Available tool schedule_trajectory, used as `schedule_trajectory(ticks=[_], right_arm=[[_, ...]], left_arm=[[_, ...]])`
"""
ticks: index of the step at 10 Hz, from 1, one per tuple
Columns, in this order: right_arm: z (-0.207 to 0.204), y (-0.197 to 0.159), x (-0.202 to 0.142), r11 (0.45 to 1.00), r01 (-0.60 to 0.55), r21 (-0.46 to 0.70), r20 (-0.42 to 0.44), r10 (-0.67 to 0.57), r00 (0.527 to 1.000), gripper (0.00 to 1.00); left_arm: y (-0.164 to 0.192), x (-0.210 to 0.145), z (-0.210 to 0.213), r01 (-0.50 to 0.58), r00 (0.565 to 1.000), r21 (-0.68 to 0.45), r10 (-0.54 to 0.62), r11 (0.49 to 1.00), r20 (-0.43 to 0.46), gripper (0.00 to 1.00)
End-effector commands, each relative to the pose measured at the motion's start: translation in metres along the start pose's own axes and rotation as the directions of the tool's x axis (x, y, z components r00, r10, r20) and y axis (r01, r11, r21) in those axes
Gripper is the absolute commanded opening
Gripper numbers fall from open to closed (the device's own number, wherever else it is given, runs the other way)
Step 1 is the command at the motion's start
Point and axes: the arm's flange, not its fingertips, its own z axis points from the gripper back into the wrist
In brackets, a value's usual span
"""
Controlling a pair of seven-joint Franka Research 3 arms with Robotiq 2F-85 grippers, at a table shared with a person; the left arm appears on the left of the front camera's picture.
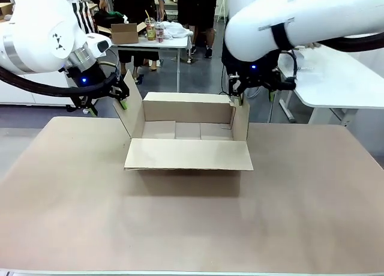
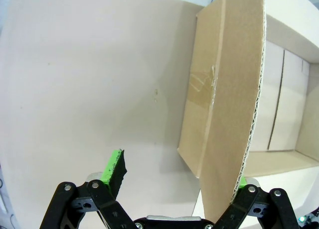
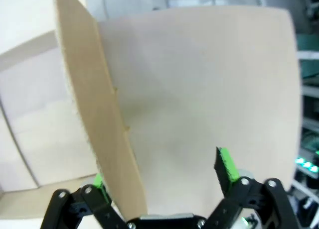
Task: Pack the gift set into the box.
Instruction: Place both hands on the side flaps of the Package Box and spread them outward.
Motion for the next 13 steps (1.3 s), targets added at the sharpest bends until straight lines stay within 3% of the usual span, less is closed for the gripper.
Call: schedule_trajectory(ticks=[1,3,4,5,13], right_arm=[[-0.028,-0.045,-0.010,0.980,0.012,0.201,-0.056,0.000,0.998,1.00],[-0.047,-0.068,-0.013,0.947,0.111,0.303,-0.057,-0.098,0.994,1.00],[-0.053,-0.080,-0.015,0.903,0.125,0.410,-0.049,-0.114,0.992,1.00],[-0.038,-0.057,0.006,0.969,0.108,0.223,-0.067,-0.096,0.993,1.00],[-0.038,-0.057,0.006,0.969,0.108,0.223,-0.067,-0.096,0.993,1.00]], left_arm=[[-0.001,0.000,0.001,-0.005,1.000,0.016,0.004,1.000,0.011,1.00],[-0.001,0.000,0.001,-0.005,1.000,0.016,0.004,1.000,0.011,1.00],[-0.001,0.000,0.001,-0.005,1.000,0.016,0.004,1.000,0.011,1.00],[-0.001,0.000,0.001,-0.005,1.000,0.016,0.004,1.000,0.011,1.00],[-0.001,0.000,0.001,-0.005,1.000,0.016,0.004,1.000,0.011,1.00]])
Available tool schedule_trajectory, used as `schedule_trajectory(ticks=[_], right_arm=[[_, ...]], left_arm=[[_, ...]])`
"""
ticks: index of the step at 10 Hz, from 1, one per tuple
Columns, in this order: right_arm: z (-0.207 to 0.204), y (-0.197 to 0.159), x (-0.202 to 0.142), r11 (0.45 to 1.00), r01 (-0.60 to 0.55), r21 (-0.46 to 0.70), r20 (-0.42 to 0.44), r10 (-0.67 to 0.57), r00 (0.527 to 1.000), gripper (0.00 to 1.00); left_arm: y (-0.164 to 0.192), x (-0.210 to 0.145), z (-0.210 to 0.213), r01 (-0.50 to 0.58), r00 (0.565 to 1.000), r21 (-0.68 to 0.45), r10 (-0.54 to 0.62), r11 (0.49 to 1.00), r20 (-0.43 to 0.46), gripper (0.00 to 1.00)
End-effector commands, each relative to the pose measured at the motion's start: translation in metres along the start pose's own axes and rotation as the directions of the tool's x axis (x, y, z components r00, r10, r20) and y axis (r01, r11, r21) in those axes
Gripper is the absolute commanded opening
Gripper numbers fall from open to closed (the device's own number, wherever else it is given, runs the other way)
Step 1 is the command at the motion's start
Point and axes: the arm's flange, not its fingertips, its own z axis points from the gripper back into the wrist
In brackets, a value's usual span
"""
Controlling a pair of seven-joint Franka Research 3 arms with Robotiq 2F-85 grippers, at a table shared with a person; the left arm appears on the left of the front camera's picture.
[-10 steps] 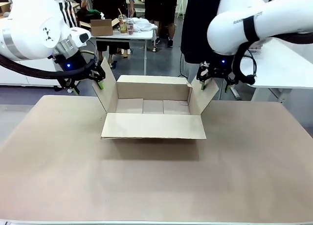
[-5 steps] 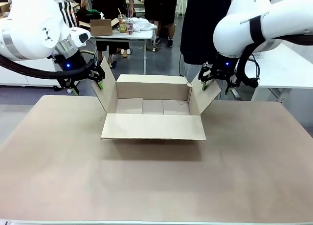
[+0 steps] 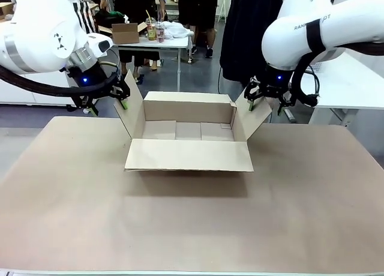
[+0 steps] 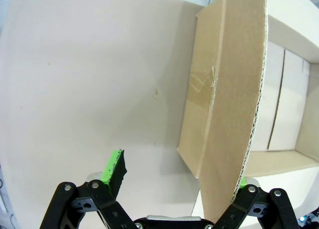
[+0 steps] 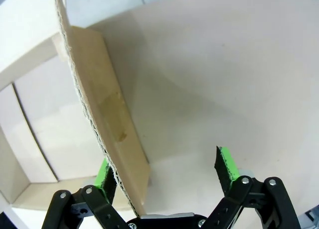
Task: Pack the gift set into the box.
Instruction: Lift both hands away from the flaps of the Package Box.
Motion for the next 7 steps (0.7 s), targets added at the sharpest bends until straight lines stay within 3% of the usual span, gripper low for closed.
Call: schedule_trajectory(ticks=[1,7], right_arm=[[0.0002,0.0051,0.0013,1.000,0.016,-0.026,0.000,-0.016,1.000,1.00],[0.0002,0.0051,0.0013,1.000,0.016,-0.026,0.000,-0.016,1.000,1.00]], left_arm=[[-0.0010,0.0003,0.0010,-0.005,1.000,0.016,0.005,1.000,0.011,1.00],[-0.0010,0.0003,0.0010,-0.005,1.000,0.016,0.005,1.000,0.011,1.00]])
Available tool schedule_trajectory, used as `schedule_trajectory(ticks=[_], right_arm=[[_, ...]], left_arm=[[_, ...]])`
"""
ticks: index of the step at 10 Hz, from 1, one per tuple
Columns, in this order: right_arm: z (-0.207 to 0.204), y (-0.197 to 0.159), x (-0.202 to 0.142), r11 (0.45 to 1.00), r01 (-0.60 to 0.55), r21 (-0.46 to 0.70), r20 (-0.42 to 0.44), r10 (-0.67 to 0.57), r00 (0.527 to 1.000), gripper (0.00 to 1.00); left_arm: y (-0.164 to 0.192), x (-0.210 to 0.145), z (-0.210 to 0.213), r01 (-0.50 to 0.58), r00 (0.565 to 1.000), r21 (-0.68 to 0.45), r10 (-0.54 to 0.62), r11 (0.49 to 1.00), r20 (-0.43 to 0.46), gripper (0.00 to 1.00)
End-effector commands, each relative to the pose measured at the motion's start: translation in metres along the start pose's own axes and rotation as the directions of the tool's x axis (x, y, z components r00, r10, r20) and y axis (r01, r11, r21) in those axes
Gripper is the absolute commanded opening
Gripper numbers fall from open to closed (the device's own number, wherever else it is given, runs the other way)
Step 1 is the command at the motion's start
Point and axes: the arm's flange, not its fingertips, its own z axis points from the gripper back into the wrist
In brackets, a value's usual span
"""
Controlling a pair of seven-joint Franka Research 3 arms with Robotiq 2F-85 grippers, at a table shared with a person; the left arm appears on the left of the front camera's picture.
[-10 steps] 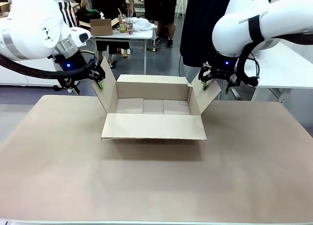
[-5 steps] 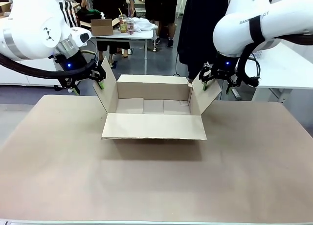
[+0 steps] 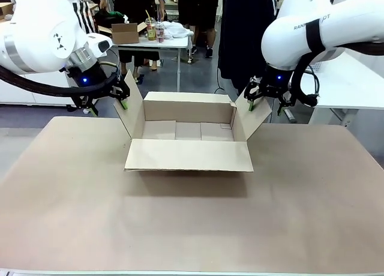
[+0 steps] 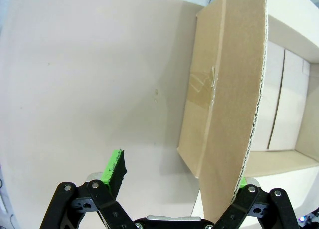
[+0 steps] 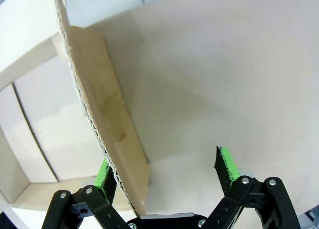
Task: Pack the gift set into the box.
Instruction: Lift both hands away from the flaps of the Package Box.
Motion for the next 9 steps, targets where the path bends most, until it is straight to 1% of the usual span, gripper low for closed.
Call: schedule_trajectory(ticks=[1,9], right_arm=[[0.0002,0.0051,0.0013,1.000,0.016,-0.026,0.000,-0.016,1.000,1.00],[0.0002,0.0051,0.0013,1.000,0.016,-0.026,0.000,-0.016,1.000,1.00]], left_arm=[[-0.0010,0.0003,0.0010,-0.005,1.000,0.016,0.005,1.000,0.011,1.00],[-0.0010,0.0003,0.0010,-0.005,1.000,0.016,0.005,1.000,0.011,1.00]])
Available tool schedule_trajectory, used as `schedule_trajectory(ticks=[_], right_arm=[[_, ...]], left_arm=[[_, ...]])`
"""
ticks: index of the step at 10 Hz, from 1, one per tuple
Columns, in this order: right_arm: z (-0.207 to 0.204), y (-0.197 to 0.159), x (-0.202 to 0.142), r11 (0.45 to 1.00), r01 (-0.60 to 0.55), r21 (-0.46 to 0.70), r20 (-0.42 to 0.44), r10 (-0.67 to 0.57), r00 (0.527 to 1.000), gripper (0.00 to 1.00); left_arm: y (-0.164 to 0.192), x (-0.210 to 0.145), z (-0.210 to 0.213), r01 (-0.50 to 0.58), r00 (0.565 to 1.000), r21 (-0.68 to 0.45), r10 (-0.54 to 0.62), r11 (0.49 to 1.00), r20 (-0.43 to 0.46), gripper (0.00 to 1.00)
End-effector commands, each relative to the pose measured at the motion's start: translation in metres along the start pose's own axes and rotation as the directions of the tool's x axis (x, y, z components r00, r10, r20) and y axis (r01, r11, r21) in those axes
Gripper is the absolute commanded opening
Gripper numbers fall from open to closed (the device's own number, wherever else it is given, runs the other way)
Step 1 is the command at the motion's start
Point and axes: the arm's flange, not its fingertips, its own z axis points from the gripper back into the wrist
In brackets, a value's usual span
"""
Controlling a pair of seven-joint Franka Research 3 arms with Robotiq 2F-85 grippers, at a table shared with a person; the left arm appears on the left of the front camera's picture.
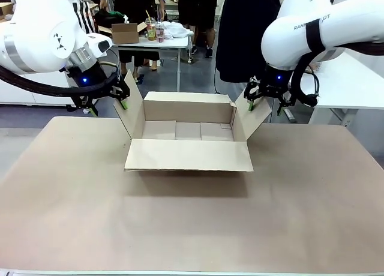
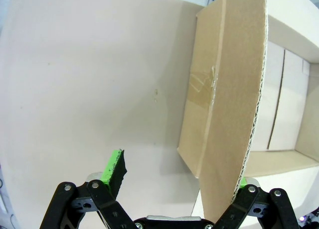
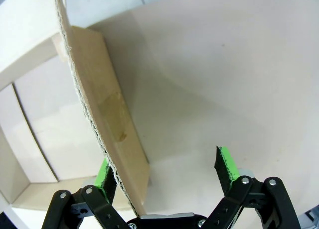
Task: Pack the gift set into the box.
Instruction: Lift both hands away from the flaps of the Package Box.
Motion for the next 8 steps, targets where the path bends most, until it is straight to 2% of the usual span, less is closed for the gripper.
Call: schedule_trajectory(ticks=[1,8], right_arm=[[0.0002,0.0051,0.0013,1.000,0.016,-0.026,0.000,-0.016,1.000,1.00],[0.0002,0.0051,0.0013,1.000,0.016,-0.026,0.000,-0.016,1.000,1.00]], left_arm=[[-0.0010,0.0003,0.0010,-0.005,1.000,0.016,0.005,1.000,0.011,1.00],[-0.0010,0.0003,0.0010,-0.005,1.000,0.016,0.005,1.000,0.011,1.00]])
